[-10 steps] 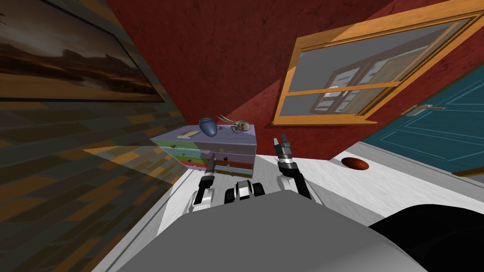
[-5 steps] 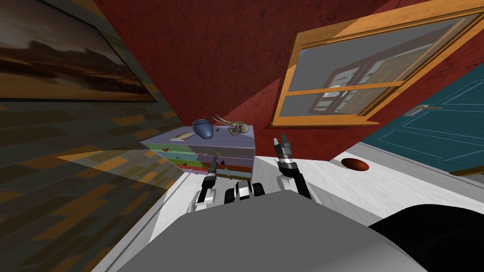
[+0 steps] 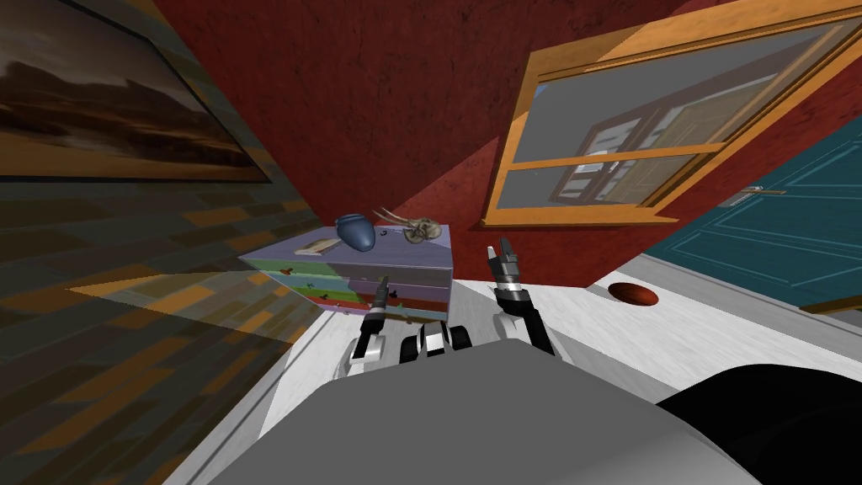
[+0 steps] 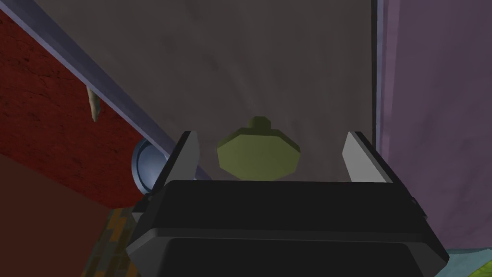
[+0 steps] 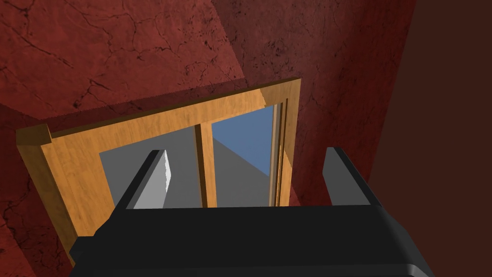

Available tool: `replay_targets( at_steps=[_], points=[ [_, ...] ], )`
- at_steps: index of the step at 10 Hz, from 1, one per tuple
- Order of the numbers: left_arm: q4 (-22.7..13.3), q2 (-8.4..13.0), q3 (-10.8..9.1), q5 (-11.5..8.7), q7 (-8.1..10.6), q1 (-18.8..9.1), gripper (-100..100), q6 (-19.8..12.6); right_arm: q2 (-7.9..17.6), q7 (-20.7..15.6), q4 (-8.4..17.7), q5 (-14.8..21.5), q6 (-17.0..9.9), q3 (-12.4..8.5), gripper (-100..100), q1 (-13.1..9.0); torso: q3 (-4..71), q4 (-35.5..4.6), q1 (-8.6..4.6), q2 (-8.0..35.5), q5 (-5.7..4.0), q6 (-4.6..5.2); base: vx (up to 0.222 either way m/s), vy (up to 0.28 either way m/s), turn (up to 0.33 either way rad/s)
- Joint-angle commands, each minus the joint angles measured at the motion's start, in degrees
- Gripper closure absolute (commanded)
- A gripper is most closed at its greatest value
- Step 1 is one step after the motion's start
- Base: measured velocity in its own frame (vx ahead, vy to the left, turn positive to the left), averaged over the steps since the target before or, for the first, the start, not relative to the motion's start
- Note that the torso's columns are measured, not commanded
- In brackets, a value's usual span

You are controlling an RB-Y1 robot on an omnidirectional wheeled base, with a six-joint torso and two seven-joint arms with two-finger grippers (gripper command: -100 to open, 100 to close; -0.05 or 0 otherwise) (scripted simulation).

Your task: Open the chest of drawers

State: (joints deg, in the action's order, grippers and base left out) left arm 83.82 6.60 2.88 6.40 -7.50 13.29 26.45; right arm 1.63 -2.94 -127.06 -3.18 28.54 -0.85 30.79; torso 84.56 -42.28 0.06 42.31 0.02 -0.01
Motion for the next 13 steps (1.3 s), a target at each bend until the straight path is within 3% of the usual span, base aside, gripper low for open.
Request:
replay_targets(
  at_steps=[1,13],
  points=[
    [1.11,0.37,0.35,0.01,0.28,0.60,100,-0.25,0.00,0.00,0.00,0.00,0.00,0.00,0,-0.01,-0.03,0.07,0.05,-0.03,0.04,0.00,-0.111,0.020,0.021],
    [4.33,1.97,1.97,0.05,1.42,4.08,100,-0.51,0.00,0.00,0.00,0.00,0.00,0.00,0,-0.02,0.10,0.09,0.08,-0.15,0.01,-0.13,-0.158,0.045,0.016]
  ],
)
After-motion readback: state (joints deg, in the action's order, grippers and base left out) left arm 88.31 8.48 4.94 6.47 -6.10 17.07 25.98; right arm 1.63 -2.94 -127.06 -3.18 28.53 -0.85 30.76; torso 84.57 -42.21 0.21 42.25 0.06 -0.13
